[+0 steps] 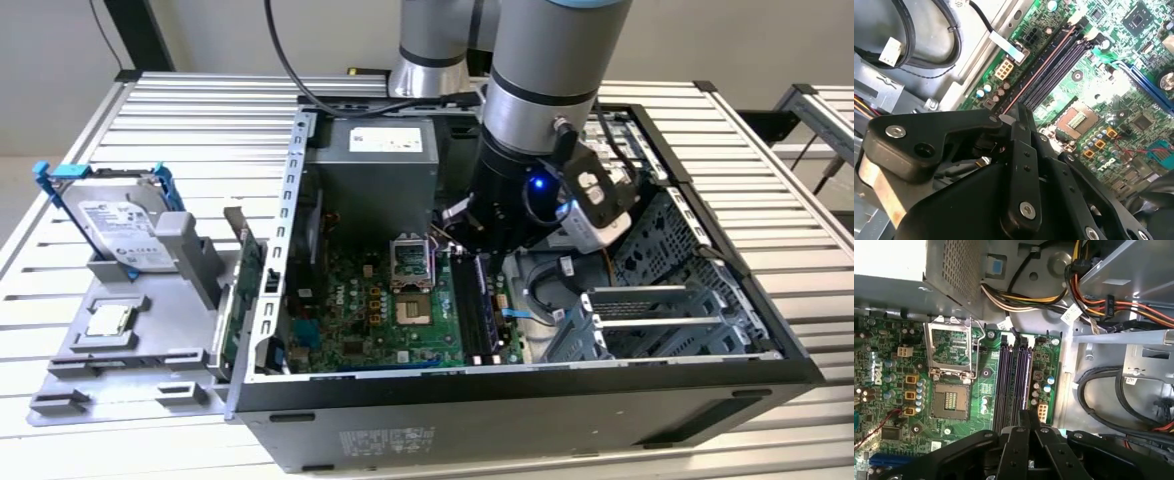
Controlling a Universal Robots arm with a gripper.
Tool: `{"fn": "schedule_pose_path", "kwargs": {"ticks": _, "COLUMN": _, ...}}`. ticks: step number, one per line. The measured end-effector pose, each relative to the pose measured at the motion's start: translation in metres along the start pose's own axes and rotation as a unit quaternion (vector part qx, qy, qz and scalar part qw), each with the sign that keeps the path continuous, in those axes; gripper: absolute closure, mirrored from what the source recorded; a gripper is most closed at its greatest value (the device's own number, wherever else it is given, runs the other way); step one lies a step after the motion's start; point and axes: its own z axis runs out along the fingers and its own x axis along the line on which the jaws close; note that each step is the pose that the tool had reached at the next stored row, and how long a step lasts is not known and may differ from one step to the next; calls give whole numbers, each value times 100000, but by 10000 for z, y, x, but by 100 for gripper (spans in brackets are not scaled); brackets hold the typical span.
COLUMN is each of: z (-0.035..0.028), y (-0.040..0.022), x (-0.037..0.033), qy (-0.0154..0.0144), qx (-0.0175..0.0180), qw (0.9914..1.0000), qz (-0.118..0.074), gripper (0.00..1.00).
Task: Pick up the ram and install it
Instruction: 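Press down the ram until it locks into place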
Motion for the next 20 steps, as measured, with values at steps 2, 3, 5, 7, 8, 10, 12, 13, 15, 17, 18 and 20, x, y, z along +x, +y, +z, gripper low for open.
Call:
{"fn": "schedule_pose_path", "kwargs": {"ticks": 2, "z": 0, "y": 0, "x": 0, "qy": -10, "qx": -15, "qw": 99998, "qz": -682, "gripper": 100}}
{"fn": "schedule_pose_path", "kwargs": {"ticks": 3, "z": 0, "y": 0, "x": 0, "qy": -15, "qx": -23, "qw": 99994, "qz": -1070, "gripper": 100}}
{"fn": "schedule_pose_path", "kwargs": {"ticks": 5, "z": 0, "y": 0, "x": 0, "qy": -30, "qx": -45, "qw": 99981, "qz": -1963, "gripper": 100}}
{"fn": "schedule_pose_path", "kwargs": {"ticks": 7, "z": 0, "y": 0, "x": 0, "qy": -45, "qx": -67, "qw": 99956, "qz": -2978, "gripper": 100}}
{"fn": "schedule_pose_path", "kwargs": {"ticks": 8, "z": 0, "y": 0, "x": 0, "qy": -55, "qx": -79, "qw": 99939, "qz": -3503, "gripper": 100}}
{"fn": "schedule_pose_path", "kwargs": {"ticks": 10, "z": -1, "y": 0, "x": 0, "qy": -68, "qx": -100, "qw": 99896, "qz": -4567, "gripper": 100}}
{"fn": "schedule_pose_path", "kwargs": {"ticks": 12, "z": -1, "y": 0, "x": 0, "qy": -85, "qx": -126, "qw": 99845, "qz": -5560, "gripper": 100}}
{"fn": "schedule_pose_path", "kwargs": {"ticks": 13, "z": -1, "y": 0, "x": 0, "qy": -91, "qx": -133, "qw": 99816, "qz": -6061, "gripper": 100}}
{"fn": "schedule_pose_path", "kwargs": {"ticks": 15, "z": 0, "y": 0, "x": 0, "qy": -108, "qx": -160, "qw": 99762, "qz": -6897, "gripper": 100}}
{"fn": "schedule_pose_path", "kwargs": {"ticks": 17, "z": 0, "y": 0, "x": 0, "qy": -121, "qx": -182, "qw": 99700, "qz": -7741, "gripper": 100}}
{"fn": "schedule_pose_path", "kwargs": {"ticks": 18, "z": 0, "y": 0, "x": 0, "qy": -125, "qx": -190, "qw": 99668, "qz": -8143, "gripper": 100}}
{"fn": "schedule_pose_path", "kwargs": {"ticks": 20, "z": 0, "y": 0, "x": 0, "qy": -133, "qx": -199, "qw": 99629, "qz": -8604, "gripper": 100}}
